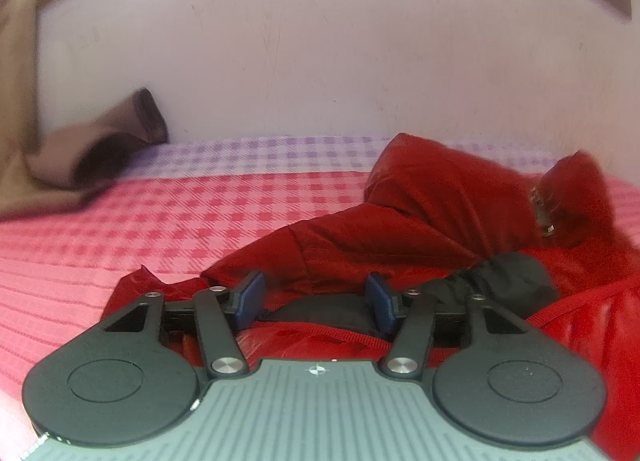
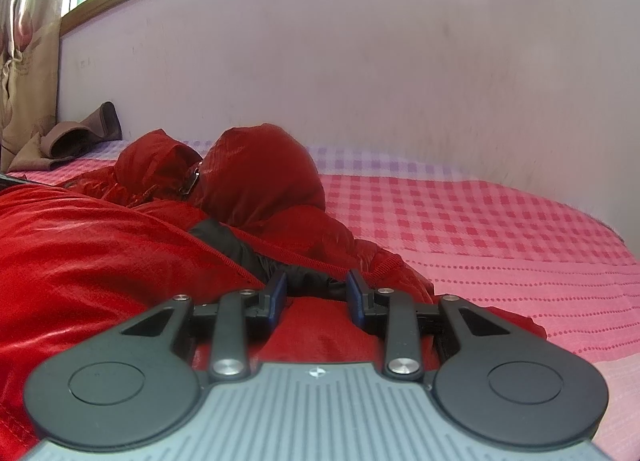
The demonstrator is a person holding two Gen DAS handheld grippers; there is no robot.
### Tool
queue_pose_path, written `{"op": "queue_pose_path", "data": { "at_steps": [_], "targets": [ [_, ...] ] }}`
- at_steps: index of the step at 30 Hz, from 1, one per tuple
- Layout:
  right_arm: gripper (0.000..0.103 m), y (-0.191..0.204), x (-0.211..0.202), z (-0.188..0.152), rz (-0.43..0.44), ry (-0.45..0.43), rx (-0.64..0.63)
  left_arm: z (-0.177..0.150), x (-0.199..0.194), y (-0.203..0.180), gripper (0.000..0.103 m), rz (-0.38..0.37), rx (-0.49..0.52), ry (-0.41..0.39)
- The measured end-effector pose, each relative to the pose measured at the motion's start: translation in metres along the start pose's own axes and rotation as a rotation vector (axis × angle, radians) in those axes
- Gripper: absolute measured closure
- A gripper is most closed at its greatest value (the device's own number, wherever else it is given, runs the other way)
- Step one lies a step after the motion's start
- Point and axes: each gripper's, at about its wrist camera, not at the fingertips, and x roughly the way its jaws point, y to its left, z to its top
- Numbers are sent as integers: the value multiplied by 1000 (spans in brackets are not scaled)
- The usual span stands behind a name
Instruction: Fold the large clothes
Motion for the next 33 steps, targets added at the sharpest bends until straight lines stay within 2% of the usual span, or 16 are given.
{"op": "queue_pose_path", "data": {
  "at_steps": [2,3,4,5,6,8,11,13,16,22,23,25,27,28,31,33],
  "targets": [
    [72,0,0,0,0,3,0,6,-6,16,29,-119,-33,26],
    [72,0,1,0,0,4,1,13,-12,27,26,-177,-48,45],
    [72,0,1,0,1,3,0,18,-20,38,19,-225,-66,51],
    [72,-1,1,0,2,3,2,25,-32,52,7,-264,-96,42],
    [72,-1,1,0,4,4,5,30,-45,66,1,-286,-124,23],
    [72,-2,1,-1,7,3,9,40,-74,98,0,-313,-158,-39],
    [72,-2,1,-1,4,0,7,44,-93,136,0,-336,-155,-35],
    [72,-3,1,-1,4,-1,6,37,-90,155,0,-350,-153,23],
    [72,-1,-1,-1,-1,-5,2,18,-69,170,0,-437,-169,147],
    [72,0,-2,-2,-8,-5,-5,-19,-35,169,0,-542,-160,269],
    [72,1,-2,-2,-10,-5,-7,-23,-30,169,1,-566,-172,283],
    [72,1,-2,-2,-11,-5,-8,-29,-28,172,5,-622,-195,253],
    [72,1,-1,-2,-10,-5,-8,-33,-27,170,20,-630,-201,231],
    [72,1,-1,-2,-12,-5,-9,-34,-26,168,34,-634,-207,236],
    [72,3,-1,-2,-20,-4,-17,-40,-34,166,50,-633,-320,225],
    [72,5,-2,-2,-29,-4,-26,-44,-43,166,54,-606,-392,195]
  ]
}}
